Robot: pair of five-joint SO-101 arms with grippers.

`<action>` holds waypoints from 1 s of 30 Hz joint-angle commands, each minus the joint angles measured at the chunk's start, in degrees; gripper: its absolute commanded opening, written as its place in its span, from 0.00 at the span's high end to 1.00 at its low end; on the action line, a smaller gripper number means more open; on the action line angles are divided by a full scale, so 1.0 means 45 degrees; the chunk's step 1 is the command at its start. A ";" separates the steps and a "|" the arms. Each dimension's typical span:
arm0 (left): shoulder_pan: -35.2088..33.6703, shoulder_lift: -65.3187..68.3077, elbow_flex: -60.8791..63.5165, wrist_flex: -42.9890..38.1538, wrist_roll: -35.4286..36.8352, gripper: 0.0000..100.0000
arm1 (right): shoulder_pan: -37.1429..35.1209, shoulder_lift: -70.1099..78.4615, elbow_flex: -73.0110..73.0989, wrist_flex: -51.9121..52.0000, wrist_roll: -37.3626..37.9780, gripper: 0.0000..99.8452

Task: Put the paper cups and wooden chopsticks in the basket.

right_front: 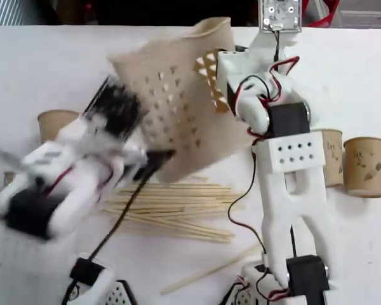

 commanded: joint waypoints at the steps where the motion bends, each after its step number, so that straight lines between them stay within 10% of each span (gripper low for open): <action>1: -0.1377 -0.0068 0.3399 -0.4317 0.0098 0.65 | -0.0127 0.0322 -0.0313 -0.0420 0.0410 0.98; 13: -0.2471 -0.0029 0.8264 -1.0354 0.0176 0.65 | -0.0752 0.1885 -0.0195 -0.1104 0.0410 0.98; 30: -0.3292 0.4679 0.8908 -1.4437 0.0098 0.65 | -0.1338 -0.0811 0.5275 -0.3389 0.1524 0.98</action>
